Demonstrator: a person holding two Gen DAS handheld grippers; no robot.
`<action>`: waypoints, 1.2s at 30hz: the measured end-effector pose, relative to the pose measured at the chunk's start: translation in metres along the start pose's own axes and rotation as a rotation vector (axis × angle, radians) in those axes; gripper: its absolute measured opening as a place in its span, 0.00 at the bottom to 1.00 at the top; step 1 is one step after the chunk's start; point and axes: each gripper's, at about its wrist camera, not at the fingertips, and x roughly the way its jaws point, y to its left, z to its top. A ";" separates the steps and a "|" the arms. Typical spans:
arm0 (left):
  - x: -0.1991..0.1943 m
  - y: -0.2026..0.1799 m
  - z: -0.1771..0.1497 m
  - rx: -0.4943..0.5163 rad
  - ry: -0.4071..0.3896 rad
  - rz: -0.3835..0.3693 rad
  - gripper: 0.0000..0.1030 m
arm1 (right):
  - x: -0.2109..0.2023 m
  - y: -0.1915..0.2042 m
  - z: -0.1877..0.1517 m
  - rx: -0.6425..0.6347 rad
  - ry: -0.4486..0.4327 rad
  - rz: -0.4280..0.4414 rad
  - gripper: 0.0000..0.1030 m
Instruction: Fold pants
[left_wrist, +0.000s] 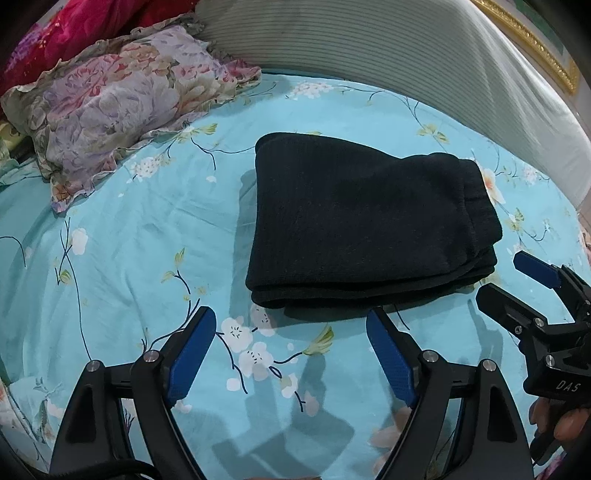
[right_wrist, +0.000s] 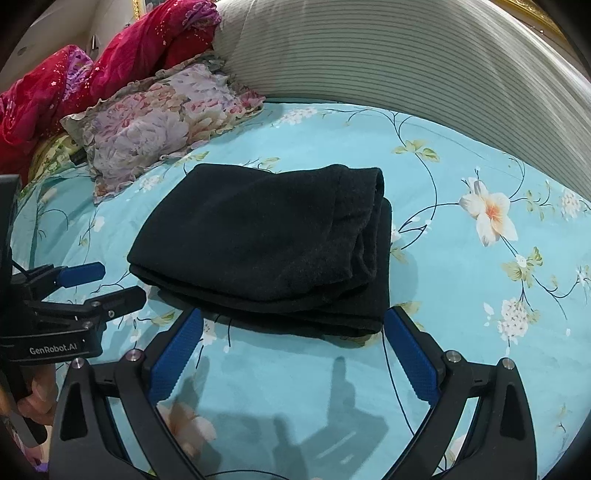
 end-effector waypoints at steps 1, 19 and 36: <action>0.001 0.000 0.000 0.000 -0.002 0.002 0.82 | 0.001 0.000 0.000 0.000 -0.005 -0.001 0.95; 0.007 -0.005 0.002 0.017 -0.025 0.036 0.82 | 0.011 0.000 0.001 0.000 -0.018 0.005 0.95; 0.008 -0.002 0.005 0.017 -0.028 0.039 0.82 | 0.014 0.003 0.002 -0.001 -0.020 0.006 0.95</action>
